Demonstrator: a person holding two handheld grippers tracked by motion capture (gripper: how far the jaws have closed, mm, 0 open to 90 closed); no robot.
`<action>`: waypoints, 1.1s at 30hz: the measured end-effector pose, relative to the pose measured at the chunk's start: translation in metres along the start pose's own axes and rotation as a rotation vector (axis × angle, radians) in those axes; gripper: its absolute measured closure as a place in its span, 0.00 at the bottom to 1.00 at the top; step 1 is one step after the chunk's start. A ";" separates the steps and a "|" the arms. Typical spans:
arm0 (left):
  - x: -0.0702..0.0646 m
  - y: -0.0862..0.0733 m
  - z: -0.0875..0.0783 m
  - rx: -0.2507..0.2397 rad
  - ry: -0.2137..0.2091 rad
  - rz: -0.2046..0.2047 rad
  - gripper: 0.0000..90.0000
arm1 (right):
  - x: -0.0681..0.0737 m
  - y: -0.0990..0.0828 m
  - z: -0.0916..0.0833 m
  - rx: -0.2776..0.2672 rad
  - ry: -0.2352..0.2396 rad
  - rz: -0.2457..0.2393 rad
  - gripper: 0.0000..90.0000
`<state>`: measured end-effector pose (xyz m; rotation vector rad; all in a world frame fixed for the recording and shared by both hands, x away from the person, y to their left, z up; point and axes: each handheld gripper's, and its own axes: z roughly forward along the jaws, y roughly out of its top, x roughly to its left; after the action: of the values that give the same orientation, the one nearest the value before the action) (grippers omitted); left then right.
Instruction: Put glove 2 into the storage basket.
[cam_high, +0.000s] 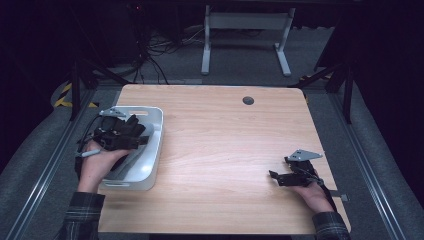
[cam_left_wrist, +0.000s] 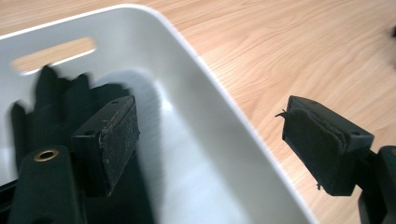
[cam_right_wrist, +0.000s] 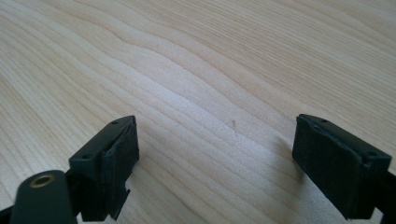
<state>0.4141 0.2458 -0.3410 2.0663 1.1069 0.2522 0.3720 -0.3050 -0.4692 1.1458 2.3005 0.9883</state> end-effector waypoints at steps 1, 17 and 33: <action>-0.004 0.002 0.002 -0.003 -0.008 0.011 0.22 | 0.000 0.000 0.000 0.000 0.000 0.000 0.17; -0.059 0.013 0.039 -0.028 -0.120 0.098 0.22 | 0.000 0.000 0.000 0.000 0.001 -0.002 0.17; -0.105 0.005 0.087 -0.009 -0.209 0.168 0.22 | 0.000 0.000 0.000 0.000 0.006 -0.009 0.17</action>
<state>0.3968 0.1162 -0.3799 2.1253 0.8070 0.1194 0.3719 -0.3048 -0.4693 1.1331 2.3082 0.9906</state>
